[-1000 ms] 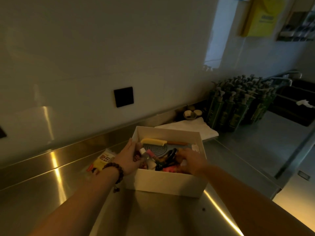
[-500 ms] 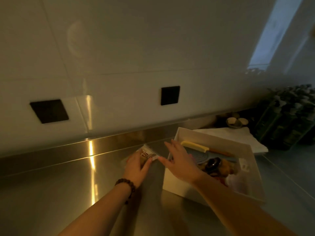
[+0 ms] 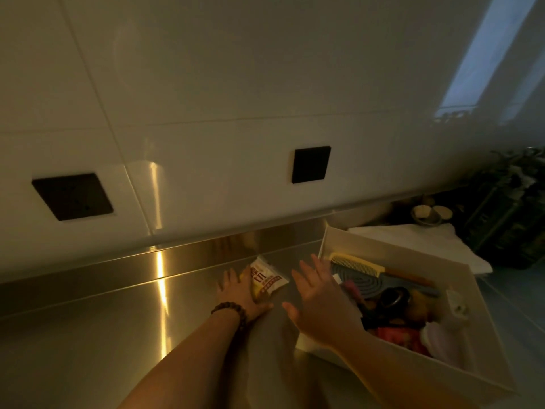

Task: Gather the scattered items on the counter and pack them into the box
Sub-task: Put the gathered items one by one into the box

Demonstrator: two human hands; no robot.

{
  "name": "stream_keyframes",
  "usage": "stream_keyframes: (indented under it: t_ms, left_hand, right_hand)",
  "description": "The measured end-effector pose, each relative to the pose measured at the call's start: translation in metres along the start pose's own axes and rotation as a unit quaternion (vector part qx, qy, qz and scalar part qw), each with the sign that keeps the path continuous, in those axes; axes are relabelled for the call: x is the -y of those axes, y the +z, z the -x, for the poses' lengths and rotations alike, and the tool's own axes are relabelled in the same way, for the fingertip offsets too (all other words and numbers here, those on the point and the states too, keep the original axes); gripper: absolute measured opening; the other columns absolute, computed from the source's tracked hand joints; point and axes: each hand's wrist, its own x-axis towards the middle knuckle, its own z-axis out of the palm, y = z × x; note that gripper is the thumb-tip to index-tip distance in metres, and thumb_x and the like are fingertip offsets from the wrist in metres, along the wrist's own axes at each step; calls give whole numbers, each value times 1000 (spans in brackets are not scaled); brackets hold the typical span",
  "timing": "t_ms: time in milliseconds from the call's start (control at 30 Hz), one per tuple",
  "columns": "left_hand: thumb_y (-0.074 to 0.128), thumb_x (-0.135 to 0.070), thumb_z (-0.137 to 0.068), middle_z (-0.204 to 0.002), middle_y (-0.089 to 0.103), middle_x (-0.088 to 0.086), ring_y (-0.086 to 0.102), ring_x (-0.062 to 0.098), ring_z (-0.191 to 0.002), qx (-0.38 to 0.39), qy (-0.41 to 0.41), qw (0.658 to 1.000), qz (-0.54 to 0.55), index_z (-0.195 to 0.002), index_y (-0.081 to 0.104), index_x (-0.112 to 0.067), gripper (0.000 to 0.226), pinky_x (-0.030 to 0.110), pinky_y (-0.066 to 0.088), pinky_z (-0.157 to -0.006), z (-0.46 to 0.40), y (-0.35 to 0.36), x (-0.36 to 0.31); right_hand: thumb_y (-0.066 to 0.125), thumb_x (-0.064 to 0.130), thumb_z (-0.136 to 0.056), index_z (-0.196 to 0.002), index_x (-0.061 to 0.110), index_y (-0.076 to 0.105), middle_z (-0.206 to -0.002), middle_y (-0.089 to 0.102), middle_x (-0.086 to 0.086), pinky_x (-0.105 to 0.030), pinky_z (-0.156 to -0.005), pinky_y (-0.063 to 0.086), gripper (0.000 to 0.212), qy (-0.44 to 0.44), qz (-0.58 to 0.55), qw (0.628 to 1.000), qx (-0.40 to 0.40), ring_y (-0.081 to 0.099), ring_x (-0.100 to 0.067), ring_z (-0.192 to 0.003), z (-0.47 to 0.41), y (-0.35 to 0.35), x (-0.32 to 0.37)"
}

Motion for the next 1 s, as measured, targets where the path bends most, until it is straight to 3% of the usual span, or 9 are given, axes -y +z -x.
stream_keyframes:
  t_ms: [100, 333, 467, 533, 600, 667, 767, 833, 1000]
  left_hand:
    - [49, -72, -71, -137, 40, 10, 36, 30, -125, -68, 11, 998, 13, -143, 23, -24, 90, 42, 30, -102, -1, -3, 0]
    - [58, -61, -71, -126, 47, 10, 43, 30, -118, -97, -24, 990, 103, -134, 37, -25, 76, 42, 38, -100, 22, -23, 1]
    - [63, -53, -74, -125, 45, 12, 43, 31, -116, -159, 4, 978, 138, -137, 35, -24, 75, 44, 39, -98, 37, -64, -20]
    - [63, -55, -74, -126, 45, 12, 42, 32, -116, -186, 32, 971, 147, -137, 35, -25, 75, 44, 38, -97, 43, -87, -40]
    - [62, -58, -74, -129, 43, 9, 42, 31, -118, -192, 78, 963, 171, -138, 34, -28, 75, 45, 37, -99, 49, -105, -67]
    - [64, -56, -74, -131, 42, 7, 41, 28, -119, -166, 158, 954, 191, -138, 33, -30, 76, 45, 37, -101, 56, -115, -99]
    - [68, -51, -74, -134, 39, 2, 38, 23, -123, -68, 291, 942, 150, -139, 32, -31, 77, 43, 37, -103, 67, -115, -155]
    - [66, -53, -75, -139, 36, 0, 38, 21, -125, 0, 324, 938, 127, -140, 30, -33, 77, 41, 37, -105, 74, -106, -187]
    - [65, -53, -77, -147, 33, -4, 30, 22, -134, 61, 378, 922, -64, -141, 30, -34, 76, 50, 20, -112, 78, -82, -236]
  right_hand:
    - [34, 57, -90, -147, 15, 27, -157, 20, -8, -41, -115, -10, 72, 2, -4, 1000, -3, -5, -26, -146, 0, 0, 1]
    - [38, 56, -89, -138, 11, 45, -149, 37, -13, -49, -118, 14, 67, -18, -20, 999, -33, 13, -31, -145, 4, -2, -1]
    - [35, 59, -92, -145, 21, 32, -158, 18, -1, -46, -119, 4, 65, 47, -181, 982, 26, -2, -17, -146, 3, -11, -5]
    - [41, 50, -94, -142, 24, 37, -156, 23, 2, -45, -118, 14, 55, 97, -268, 959, -8, 9, -15, -145, 9, -23, -9]
    - [46, 37, -96, -135, 20, 44, -147, 38, 0, -42, -113, 31, 43, 139, -325, 932, -80, 32, -17, -138, 20, -39, -25]
    - [49, 26, -96, -128, 19, 49, -131, 49, -1, -32, -98, 42, 33, 178, -349, 909, -142, 47, -14, -120, 38, -59, -52]
    - [49, 26, -95, -127, 23, 50, -116, 56, 2, -15, -77, 47, 32, 242, -328, 894, -185, 54, -6, -95, 68, -87, -102]
    - [48, 26, -96, -127, 23, 51, -116, 58, 2, -6, -60, 39, 32, 274, -314, 888, -195, 51, -2, -87, 87, -94, -130]
    - [46, 24, -97, -123, 26, 52, -123, 56, 1, -10, -61, 38, 26, 345, -366, 848, -167, 50, 1, -86, 125, -87, -160]
